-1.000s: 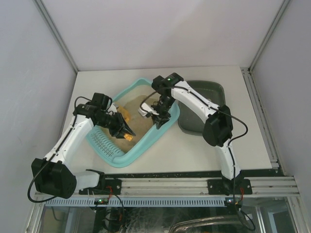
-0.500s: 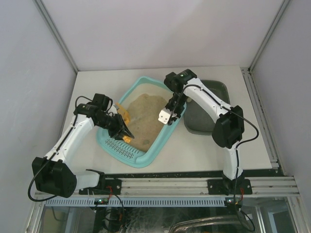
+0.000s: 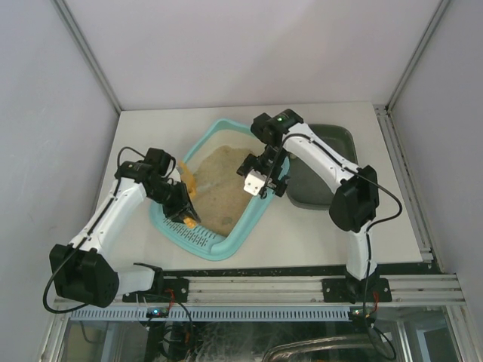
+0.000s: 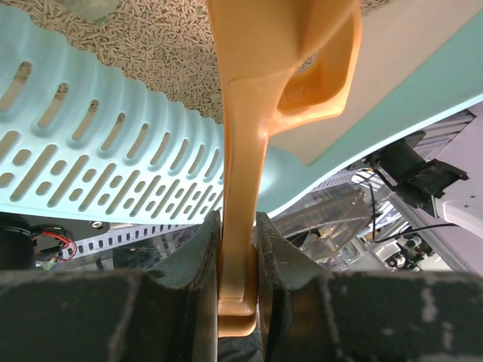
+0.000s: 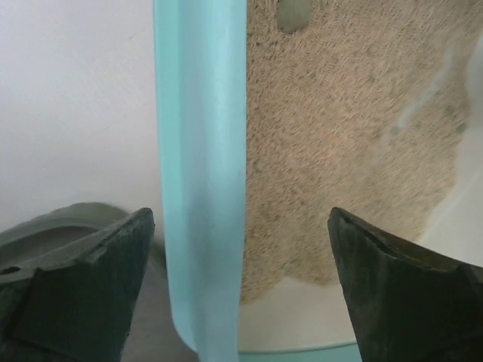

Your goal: Clean the litter box

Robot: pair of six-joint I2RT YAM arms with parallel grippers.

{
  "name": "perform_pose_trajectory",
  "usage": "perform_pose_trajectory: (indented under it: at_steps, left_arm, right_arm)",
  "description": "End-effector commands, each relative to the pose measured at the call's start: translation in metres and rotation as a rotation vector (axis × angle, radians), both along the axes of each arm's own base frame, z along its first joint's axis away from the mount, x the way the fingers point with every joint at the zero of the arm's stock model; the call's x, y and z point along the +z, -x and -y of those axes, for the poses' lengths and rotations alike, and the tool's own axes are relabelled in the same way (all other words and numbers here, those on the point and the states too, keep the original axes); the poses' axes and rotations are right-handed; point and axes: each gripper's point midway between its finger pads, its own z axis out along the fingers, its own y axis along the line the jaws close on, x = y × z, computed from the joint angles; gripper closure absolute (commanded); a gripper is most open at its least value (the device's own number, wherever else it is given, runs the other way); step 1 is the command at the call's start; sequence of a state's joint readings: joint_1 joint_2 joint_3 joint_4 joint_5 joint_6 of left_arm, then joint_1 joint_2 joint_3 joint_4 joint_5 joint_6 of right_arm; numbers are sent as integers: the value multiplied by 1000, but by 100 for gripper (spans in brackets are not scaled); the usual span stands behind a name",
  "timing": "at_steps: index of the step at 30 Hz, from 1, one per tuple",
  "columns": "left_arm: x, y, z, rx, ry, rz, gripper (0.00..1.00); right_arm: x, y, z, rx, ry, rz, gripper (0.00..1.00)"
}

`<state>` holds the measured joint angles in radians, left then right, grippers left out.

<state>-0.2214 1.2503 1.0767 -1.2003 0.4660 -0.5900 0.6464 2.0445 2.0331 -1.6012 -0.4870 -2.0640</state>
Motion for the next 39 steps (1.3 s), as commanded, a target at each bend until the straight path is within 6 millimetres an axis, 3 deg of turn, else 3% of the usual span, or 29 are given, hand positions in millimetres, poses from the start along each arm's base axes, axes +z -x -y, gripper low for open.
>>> perform_pose_trajectory:
  at_steps: [1, 7, 9, 12, 16, 19, 22, 23, 26, 31, 39]
  left_arm:
    - [-10, 3, -14, -13, -83, -8, 100]
    - [-11, -4, -14, -19, -96, -3, 100]
    - [-13, -9, -16, -19, -109, -3, 100]
    - [-15, -17, -18, -16, -133, 2, 100]
    - [-18, -27, -10, -22, -99, -1, 100]
    - [-20, -30, -7, -42, -83, -12, 100]
    - [-23, -29, -11, -59, -108, -21, 100]
    - [-23, -28, -12, -62, -115, -21, 100]
    - [-26, -26, -12, -62, -113, -32, 100]
    - [-30, -24, -11, -59, -105, -38, 100]
    - [-32, -29, -11, -74, -112, -44, 100]
  right_arm:
    - [58, 13, -30, 301, -327, 186, 0]
    - [121, 9, -46, -15, -503, 193, 0]
    - [144, -9, -51, -281, -519, 195, 0]
    - [168, -67, -47, -967, -546, 140, 0]
    - [153, -97, -23, -1460, -370, 38, 3]
    - [138, -105, -18, -1718, -295, -112, 14]
    - [108, -108, -8, -1921, -217, -189, 30]
    - [99, -107, -5, -1976, -196, -230, 31]
    - [81, -113, 2, -2096, -159, -299, 24]
    - [69, -138, 19, -2211, -198, -243, 29]
    - [42, -141, 38, -2257, -126, -139, 31]
